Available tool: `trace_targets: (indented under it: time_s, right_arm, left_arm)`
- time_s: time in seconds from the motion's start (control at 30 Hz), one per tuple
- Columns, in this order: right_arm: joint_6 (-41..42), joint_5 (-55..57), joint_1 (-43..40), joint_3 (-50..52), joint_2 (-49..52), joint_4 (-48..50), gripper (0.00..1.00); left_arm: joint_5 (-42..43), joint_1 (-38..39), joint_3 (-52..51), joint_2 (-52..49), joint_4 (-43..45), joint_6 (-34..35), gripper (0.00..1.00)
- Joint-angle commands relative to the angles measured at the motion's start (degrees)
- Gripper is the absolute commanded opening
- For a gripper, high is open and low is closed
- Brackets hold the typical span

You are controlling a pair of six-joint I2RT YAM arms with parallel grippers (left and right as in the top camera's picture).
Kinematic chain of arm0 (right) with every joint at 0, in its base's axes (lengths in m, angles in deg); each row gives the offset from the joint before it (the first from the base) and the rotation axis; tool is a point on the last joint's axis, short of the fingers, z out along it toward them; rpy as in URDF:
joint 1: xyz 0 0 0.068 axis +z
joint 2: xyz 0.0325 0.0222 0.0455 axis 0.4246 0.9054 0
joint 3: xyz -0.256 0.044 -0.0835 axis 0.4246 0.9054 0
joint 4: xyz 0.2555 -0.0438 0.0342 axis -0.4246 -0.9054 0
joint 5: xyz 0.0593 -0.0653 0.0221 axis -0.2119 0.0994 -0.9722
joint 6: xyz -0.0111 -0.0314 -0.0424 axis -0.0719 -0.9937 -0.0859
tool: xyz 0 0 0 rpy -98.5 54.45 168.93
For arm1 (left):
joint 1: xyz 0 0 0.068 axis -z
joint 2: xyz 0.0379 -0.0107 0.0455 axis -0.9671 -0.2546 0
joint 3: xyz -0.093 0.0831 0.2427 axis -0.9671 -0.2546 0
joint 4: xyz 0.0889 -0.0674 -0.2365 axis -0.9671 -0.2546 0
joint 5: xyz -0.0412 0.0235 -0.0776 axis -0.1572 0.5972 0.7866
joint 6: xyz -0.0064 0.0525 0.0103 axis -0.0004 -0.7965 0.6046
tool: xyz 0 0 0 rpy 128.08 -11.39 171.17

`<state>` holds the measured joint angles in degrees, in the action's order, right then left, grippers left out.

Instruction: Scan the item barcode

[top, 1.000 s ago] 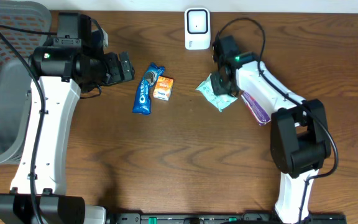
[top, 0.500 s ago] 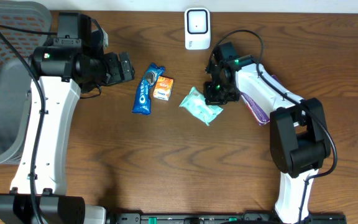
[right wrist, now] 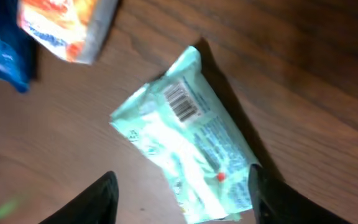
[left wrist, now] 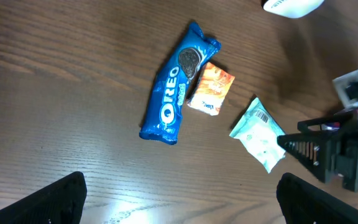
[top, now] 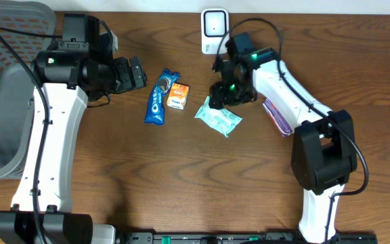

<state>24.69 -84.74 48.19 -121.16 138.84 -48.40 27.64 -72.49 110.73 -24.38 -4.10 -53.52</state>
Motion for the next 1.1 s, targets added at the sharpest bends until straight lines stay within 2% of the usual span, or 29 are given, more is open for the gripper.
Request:
trace_targets:
  time_s: [0.0, 0.1, 0.3, 0.47, 0.63, 0.67, 0.73, 0.8, 0.93, 0.97, 1.07]
  right_arm:
    - [-5.92, 8.76, -0.04, 2.01, -0.9, 1.22, 0.64]
    - [-8.76, 6.49, -1.29, 4.22, -0.76, 2.67, 0.64]
    - [-16.22, -7.13, -5.09, 8.07, -0.46, 4.83, 0.67]
    - [-16.92, -13.57, -5.88, 11.89, -0.39, 8.59, 0.66]
    - [-16.9, -13.94, -5.77, 16.11, -0.37, 12.63, 0.64]
    - [-16.87, -13.97, -5.77, 17.05, -0.37, 13.4, 0.62]
    - [-16.0, -14.01, -5.77, 18.49, -0.37, 14.62, 0.48]
    - [-14.62, -14.01, -5.86, 18.82, -0.37, 14.97, 0.29]
    - [-6.75, -14.01, -6.21, 18.47, -0.52, 17.14, 0.04]
    - [-3.78, -14.01, -6.29, 18.16, -0.52, 17.79, 0.01]
    - [8.46, -14.03, -6.49, 17.4, -0.61, 21.14, 0.01]
  left_arm:
    - [-0.57, -0.24, -0.15, -0.24, 0.0, -0.57, 0.98]
    - [-0.57, -0.24, -0.15, -0.24, 0.0, -0.57, 0.98]
    - [-0.57, -0.24, -0.15, -0.24, 0.0, -0.57, 0.98]
    - [-0.57, -0.24, -0.15, -0.24, 0.0, -0.57, 0.98]
    - [-0.57, -0.24, -0.13, -0.24, 0.0, -0.57, 0.98]
    - [-0.57, -0.24, -0.13, -0.24, 0.0, -0.57, 0.98]
    - [-0.57, -0.24, -0.15, -0.24, 0.0, -0.57, 0.98]
    - [-0.57, -0.24, -0.15, -0.24, 0.0, -0.57, 0.98]
    - [-0.57, -0.24, -0.15, -0.24, 0.0, -0.57, 0.98]
    - [-0.57, -0.24, -0.15, -0.24, 0.0, -0.57, 0.98]
    - [-0.57, -0.24, -0.15, -0.24, 0.0, -0.57, 0.98]
